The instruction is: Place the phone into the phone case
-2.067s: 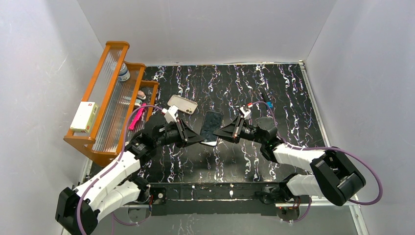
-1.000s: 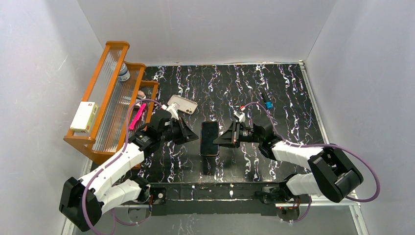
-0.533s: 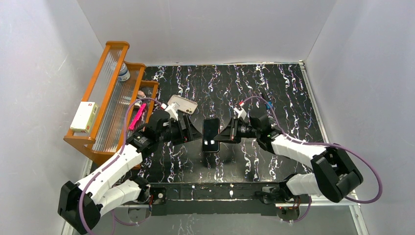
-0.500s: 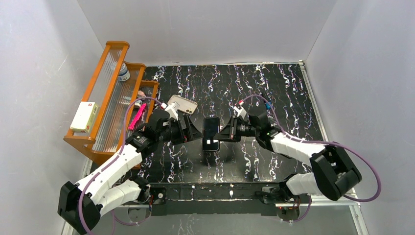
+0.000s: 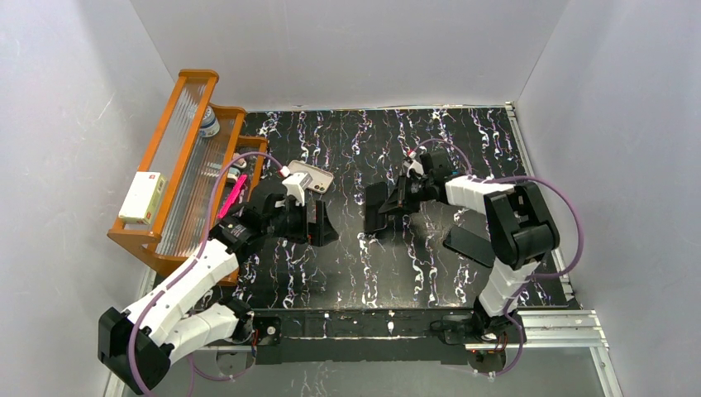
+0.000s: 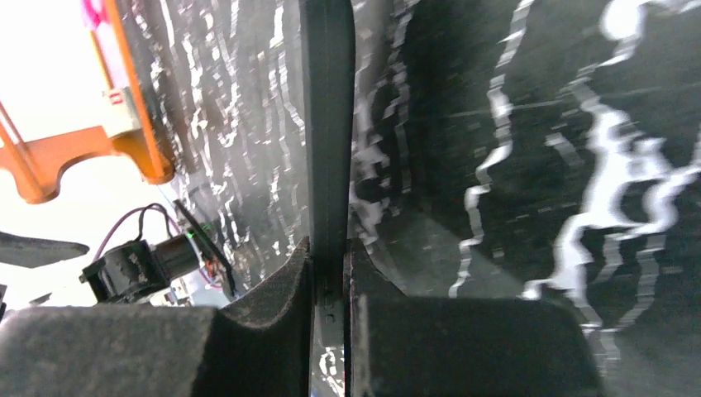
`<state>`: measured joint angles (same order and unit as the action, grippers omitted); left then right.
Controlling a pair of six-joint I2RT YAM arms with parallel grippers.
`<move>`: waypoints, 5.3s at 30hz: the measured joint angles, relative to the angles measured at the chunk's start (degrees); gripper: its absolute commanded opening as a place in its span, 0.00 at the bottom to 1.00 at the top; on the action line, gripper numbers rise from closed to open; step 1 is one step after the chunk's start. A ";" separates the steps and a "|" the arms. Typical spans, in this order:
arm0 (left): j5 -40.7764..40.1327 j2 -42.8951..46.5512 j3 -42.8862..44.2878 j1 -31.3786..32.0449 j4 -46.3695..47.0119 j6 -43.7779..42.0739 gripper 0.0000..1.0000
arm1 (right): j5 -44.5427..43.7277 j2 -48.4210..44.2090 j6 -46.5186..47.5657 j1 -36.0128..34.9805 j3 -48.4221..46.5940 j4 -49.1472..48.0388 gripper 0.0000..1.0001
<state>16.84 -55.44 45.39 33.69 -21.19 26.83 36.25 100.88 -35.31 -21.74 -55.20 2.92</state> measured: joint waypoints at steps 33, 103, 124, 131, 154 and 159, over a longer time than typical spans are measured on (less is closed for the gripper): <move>-1.88 2.97 -1.66 0.00 -1.16 -7.78 0.98 | 3.37 13.68 9.22 6.29 -13.90 19.23 0.27; -23.04 -65.99 44.00 -5.92 3.28 -13.53 0.15 | -16.57 -37.53 0.74 6.99 12.72 16.15 0.99; -8.79 -52.17 26.38 -5.92 3.08 -15.30 0.00 | -16.76 -40.76 0.70 6.99 13.86 16.26 0.99; -5.40 -42.27 17.38 0.55 2.54 -21.16 0.00 | -19.76 -41.44 -0.57 6.99 13.86 16.65 0.99; -3.72 -29.33 6.12 9.20 2.86 -26.43 0.47 | -53.48 -37.07 -14.78 9.07 12.76 31.32 0.99; -5.05 -25.79 5.70 9.22 2.75 -25.20 0.68 | -57.07 -36.26 -17.27 10.47 10.71 33.05 0.99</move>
<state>11.79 -81.23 51.09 42.92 -18.44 1.63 -20.82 64.62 -52.58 -11.27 -44.49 35.97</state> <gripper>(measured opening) 0.581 0.985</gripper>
